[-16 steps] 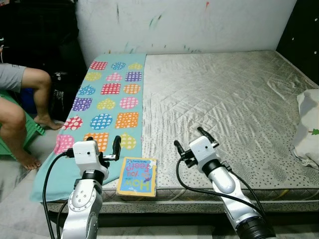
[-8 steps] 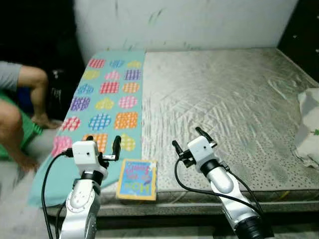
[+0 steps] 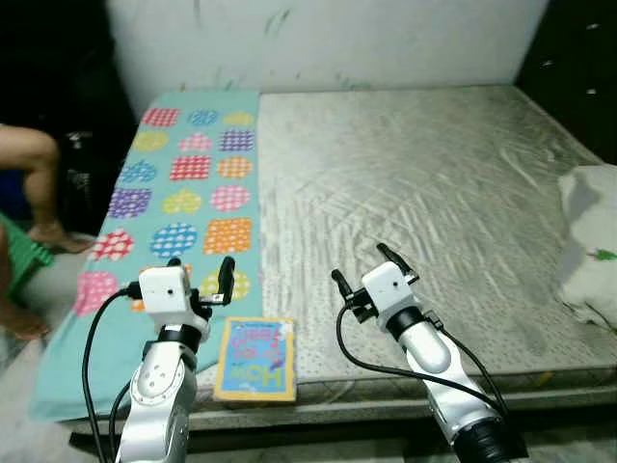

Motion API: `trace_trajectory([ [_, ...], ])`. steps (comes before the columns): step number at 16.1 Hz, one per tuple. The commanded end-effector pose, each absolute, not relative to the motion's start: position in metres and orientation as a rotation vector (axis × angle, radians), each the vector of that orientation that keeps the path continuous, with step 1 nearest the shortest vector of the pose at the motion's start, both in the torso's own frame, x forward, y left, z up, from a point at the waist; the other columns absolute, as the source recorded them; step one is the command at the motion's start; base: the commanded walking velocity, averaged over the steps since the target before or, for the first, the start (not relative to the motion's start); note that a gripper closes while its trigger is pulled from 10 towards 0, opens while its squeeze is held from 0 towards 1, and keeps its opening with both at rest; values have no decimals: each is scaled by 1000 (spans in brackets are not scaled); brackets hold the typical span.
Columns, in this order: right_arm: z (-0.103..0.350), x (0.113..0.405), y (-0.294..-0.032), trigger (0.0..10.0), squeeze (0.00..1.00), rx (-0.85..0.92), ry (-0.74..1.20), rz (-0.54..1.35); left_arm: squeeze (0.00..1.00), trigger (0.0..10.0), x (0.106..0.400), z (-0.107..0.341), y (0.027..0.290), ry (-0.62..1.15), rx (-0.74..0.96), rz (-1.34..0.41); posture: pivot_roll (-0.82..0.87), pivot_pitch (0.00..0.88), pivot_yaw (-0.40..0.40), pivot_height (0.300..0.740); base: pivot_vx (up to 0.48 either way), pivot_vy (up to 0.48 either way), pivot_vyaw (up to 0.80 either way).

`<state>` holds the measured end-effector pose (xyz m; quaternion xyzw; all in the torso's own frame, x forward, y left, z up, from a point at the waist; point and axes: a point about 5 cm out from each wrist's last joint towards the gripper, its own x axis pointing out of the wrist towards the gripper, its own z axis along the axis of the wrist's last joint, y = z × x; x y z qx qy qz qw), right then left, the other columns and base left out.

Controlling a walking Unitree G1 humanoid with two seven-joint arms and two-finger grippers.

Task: Clean up the room

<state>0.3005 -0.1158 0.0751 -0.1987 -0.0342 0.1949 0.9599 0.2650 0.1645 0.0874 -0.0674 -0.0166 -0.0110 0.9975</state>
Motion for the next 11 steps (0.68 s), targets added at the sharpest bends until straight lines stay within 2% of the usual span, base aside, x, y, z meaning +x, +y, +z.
trace_trajectory([
  [1, 77, 301, -117, 10000, 0, -411, -78, 396, 0, 10000, 264, 84, 167, -14, -126, -9, -125, 0, 41, 740, 0, 0, 0],
  [2, 77, 301, -116, 10000, 0, -414, -80, 397, 0, 10000, 264, 84, 167, -14, -125, -9, -125, 0, 41, 740, 0, 0, 0],
  [4, 80, 300, -118, 10000, 0, -391, -92, 390, 0, 10000, 264, 84, 167, -12, -124, -11, -126, 0, 44, 740, 0, -369, 0],
  [6, 89, 302, -130, 10000, 0, -238, -84, 313, 0, 10000, 262, 84, 169, -13, -128, -8, -125, 0, 42, 740, 0, -394, 0],
  [8, 96, 300, -145, 10000, 0, -88, -72, 238, 0, 10000, 260, 80, 181, 23, -298, 101, -131, 0, 42, 740, 0, -394, 0],
  [11, 99, 294, -153, 10000, 0, 82, -49, 176, 0, 10000, 257, 79, 187, 24, -334, 135, -137, 0, 43, 740, 0, -351, 0],
])
